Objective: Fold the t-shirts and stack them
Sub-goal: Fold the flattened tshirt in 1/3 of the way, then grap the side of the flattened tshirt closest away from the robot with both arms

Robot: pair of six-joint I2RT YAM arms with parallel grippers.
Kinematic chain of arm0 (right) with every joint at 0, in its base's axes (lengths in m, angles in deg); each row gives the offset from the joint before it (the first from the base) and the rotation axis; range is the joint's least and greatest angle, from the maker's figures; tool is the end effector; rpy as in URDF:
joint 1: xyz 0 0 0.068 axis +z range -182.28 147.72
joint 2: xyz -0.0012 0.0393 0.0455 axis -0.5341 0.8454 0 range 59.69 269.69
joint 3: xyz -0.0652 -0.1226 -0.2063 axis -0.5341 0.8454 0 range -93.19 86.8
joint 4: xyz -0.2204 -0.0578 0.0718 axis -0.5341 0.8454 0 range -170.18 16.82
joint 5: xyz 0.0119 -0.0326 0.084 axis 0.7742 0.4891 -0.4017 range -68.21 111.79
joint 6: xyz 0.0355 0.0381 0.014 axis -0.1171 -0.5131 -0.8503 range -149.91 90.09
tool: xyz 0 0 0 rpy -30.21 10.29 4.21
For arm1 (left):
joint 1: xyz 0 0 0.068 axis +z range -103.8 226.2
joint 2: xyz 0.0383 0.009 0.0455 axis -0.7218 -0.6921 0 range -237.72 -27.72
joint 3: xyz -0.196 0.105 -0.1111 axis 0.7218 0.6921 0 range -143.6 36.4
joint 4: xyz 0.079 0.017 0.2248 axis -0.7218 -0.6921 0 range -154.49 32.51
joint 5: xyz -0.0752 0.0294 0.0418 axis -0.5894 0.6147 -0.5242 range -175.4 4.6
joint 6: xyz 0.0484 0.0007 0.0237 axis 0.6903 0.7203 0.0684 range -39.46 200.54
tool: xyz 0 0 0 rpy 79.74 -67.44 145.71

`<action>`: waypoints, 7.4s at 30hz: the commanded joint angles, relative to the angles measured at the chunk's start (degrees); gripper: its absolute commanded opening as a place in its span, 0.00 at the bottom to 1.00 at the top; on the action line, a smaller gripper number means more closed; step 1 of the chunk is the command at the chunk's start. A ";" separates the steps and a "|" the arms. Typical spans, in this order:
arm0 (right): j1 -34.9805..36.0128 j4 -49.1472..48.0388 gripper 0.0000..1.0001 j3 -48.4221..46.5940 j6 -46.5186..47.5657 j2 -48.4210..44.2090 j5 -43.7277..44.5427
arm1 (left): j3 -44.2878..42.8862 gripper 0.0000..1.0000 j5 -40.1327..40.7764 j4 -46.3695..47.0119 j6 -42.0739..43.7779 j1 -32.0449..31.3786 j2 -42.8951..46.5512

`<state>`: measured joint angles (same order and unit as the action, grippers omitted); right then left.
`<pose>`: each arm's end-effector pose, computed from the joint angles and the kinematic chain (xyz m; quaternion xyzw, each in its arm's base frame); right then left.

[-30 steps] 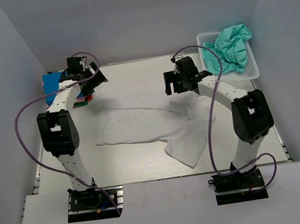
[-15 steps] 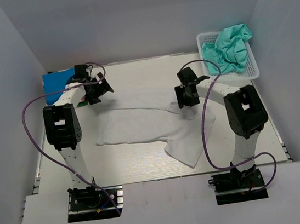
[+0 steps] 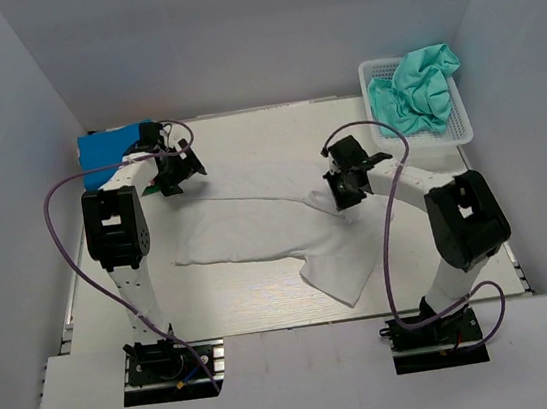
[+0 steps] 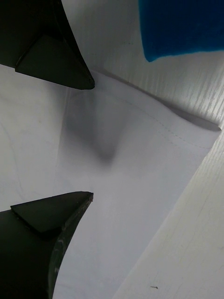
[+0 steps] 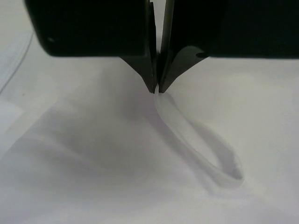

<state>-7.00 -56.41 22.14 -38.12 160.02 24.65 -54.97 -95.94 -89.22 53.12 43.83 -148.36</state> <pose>0.3017 0.1406 0.1743 -0.1367 0.9546 0.0529 0.2593 0.4158 -0.0239 0.1681 -0.1865 0.9461 -0.1501 0.2181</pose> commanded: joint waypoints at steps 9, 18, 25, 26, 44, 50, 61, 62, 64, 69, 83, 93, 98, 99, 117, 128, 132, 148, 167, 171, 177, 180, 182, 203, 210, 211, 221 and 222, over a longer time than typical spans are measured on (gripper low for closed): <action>5.92 -4.69 0.46 16.32 1.00 -15.69 -9.79 | 0.14 1.00 4.30 -2.55 0.52 0.96 0.93; 4.35 -7.60 0.90 9.84 -3.99 -19.92 0.57 | -2.31 1.00 4.92 -4.66 1.57 0.36 3.12; 0.57 -6.81 0.90 3.15 -10.68 -11.41 3.74 | -4.60 1.00 5.54 -6.51 2.10 -0.70 5.50; -1.18 -6.46 0.90 2.79 -12.52 -10.52 3.39 | -4.60 1.00 5.54 -6.51 2.11 -0.70 5.50; -5.41 -5.57 0.90 -8.11 -10.96 10.75 7.17 | -3.12 1.00 4.75 -6.68 2.72 -1.85 -1.79; -5.50 -7.69 0.90 -14.94 -6.65 17.25 8.05 | -1.88 1.00 5.70 -6.51 2.72 -0.79 -3.37; -6.64 -8.21 0.90 -28.58 -1.38 25.26 7.08 | -7.24 1.00 9.05 -7.74 2.72 -0.79 -5.22; -6.47 -8.91 0.90 -28.33 -1.02 24.91 6.12 | -7.24 1.00 9.05 -7.74 2.72 -0.79 -4.35; -6.47 -10.32 0.90 -27.54 0.03 23.07 3.58 | -5.49 1.00 8.53 -6.87 2.72 -0.79 -1.29; -5.68 -13.31 0.90 -22.02 2.58 15.71 2.95 | -2.06 1.00 7.82 -4.75 2.72 -1.40 5.40; -3.22 -19.46 0.90 -4.16 5.22 -3.82 -4.24 | 12.00 1.00 8.44 -6.77 0.00 -1.41 24.20; -0.93 -15.95 0.90 6.39 1.10 -15.16 1.62 | 25.01 1.00 12.21 -12.56 -3.43 -0.88 34.68; -1.02 -10.94 0.90 9.99 -4.09 -22.09 4.09 | 27.91 1.00 16.87 -16.96 -6.85 -0.35 35.47; -1.11 -9.46 0.90 11.04 -4.79 -22.63 3.74 | 27.92 1.00 16.87 -16.97 -6.86 0.34 35.47; -0.31 5.93 0.90 17.47 -15.87 -30.37 4.35 | 34.59 1.00 9.84 -18.80 -9.32 2.64 37.58; 0.12 7.08 0.90 21.24 -18.51 -33.09 -0.04 | 41.36 0.81 5.62 -10.03 -12.48 2.64 36.89; 0.82 7.60 0.90 21.60 -18.43 -34.33 1.27 | 42.59 0.68 5.35 -9.50 -13.00 2.64 35.21; 3.81 9.98 0.90 22.83 -21.23 -32.22 3.39 | 45.85 0.17 4.22 -8.00 -12.31 1.93 34.68; 7.77 3.04 0.65 25.38 -22.64 -21.33 3.99 | 41.45 0.00 3.34 -9.06 -12.31 2.46 34.07; 7.68 5.14 0.15 23.02 -24.05 -19.39 7.07 | 39.70 0.00 3.34 -10.37 -12.31 2.46 34.68; 7.16 9.54 0.00 14.68 -20.89 -20.79 8.66 | 35.40 0.00 1.59 -11.95 -12.31 2.46 34.68; 6.46 11.29 0.00 8.69 -20.45 -19.22 8.93 | 31.88 0.00 1.05 -12.48 -12.31 2.46 33.20; 4.97 11.74 0.00 4.31 -19.66 -16.93 7.97 | 28.73 0.00 0.53 -12.48 -12.31 2.46 31.26; -2.51 12.00 0.00 -8.64 -13.59 -7.78 -6.28 | 28.61 0.36 6.51 -24.45 -10.81 2.11 28.09; -2.34 11.12 0.00 -6.62 -12.45 -9.02 -7.51 | 34.95 0.53 5.45 -15.83 -13.44 2.11 30.11; -2.51 11.04 0.00 -6.44 -12.27 -9.36 -7.60 | 35.56 0.53 5.45 -15.30 -13.45 2.11 30.11; -2.51 9.98 0.00 -4.33 -12.27 -10.95 -8.30 | 36.17 0.55 5.45 -12.48 -14.50 2.11 29.84; -2.51 9.81 0.00 -4.16 -12.27 -10.78 -8.30 | 36.18 0.56 5.45 -11.96 -14.50 2.11 29.85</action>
<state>-9.65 -45.11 17.16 -51.28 151.13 17.28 -19.41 -90.17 -103.31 39.31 46.08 -121.76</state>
